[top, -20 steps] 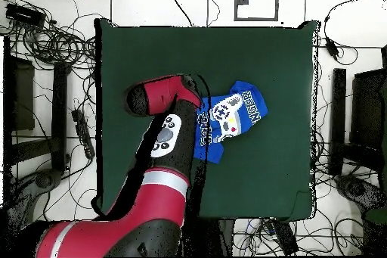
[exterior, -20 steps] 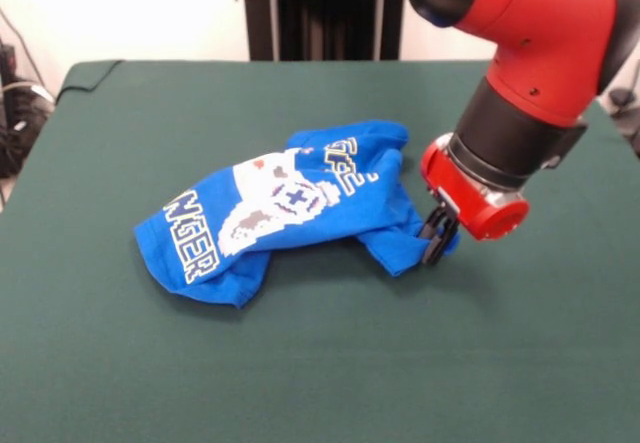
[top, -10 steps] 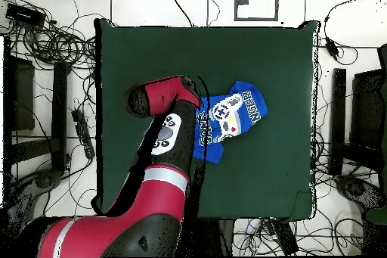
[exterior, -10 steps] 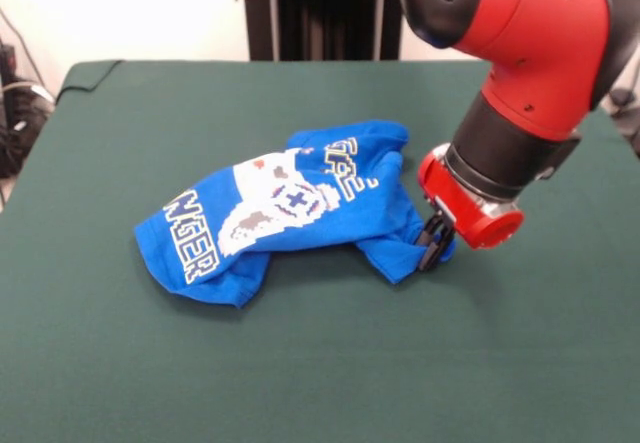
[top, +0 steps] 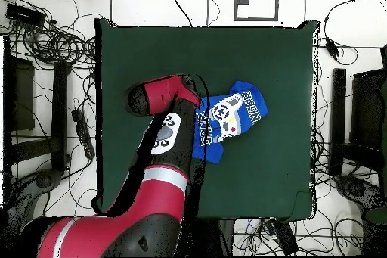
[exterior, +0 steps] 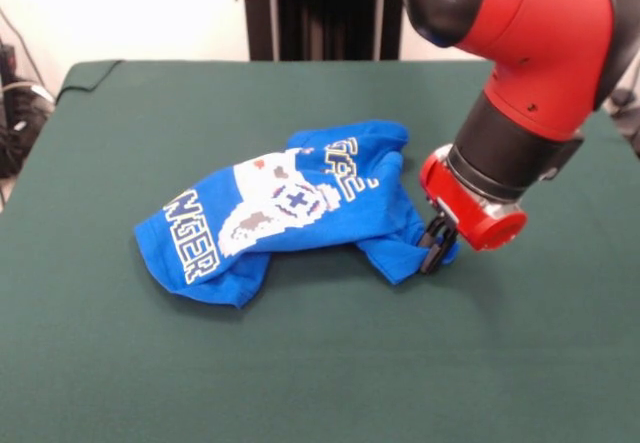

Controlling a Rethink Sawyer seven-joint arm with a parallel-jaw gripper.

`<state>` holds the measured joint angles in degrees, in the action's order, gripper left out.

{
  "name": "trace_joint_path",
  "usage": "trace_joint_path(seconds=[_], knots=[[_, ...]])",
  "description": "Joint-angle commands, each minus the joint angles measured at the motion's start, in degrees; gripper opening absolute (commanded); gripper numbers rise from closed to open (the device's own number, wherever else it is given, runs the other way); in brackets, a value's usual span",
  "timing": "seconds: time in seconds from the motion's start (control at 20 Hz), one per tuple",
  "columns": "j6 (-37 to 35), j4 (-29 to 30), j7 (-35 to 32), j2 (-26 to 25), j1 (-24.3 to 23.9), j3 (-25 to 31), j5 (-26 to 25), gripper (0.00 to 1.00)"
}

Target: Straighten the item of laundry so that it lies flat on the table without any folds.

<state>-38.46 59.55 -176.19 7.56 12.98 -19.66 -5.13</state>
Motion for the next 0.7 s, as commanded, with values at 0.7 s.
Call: trace_joint_path(seconds=[0.7], knots=[[-1.73, -1.53, 5.48, -4.58, 0.37, 6.49, -1.80, 0.00]])
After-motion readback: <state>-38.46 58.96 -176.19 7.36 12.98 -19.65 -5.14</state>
